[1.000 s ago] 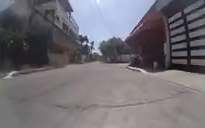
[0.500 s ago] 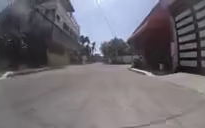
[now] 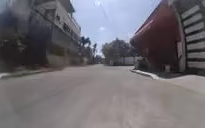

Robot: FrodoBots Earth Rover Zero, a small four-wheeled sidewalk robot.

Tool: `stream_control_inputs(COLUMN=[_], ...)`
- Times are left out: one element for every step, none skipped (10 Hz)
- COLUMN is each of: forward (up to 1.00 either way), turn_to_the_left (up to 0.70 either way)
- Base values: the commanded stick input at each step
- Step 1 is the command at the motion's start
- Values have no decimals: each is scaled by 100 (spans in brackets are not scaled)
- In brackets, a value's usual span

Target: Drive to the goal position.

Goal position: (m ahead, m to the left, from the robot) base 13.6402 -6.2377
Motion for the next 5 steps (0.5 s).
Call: stream_control_inputs(forward=[85, 85, 85, 85, 85], turn_to_the_left=[-34, -34, -34, -34, -1])
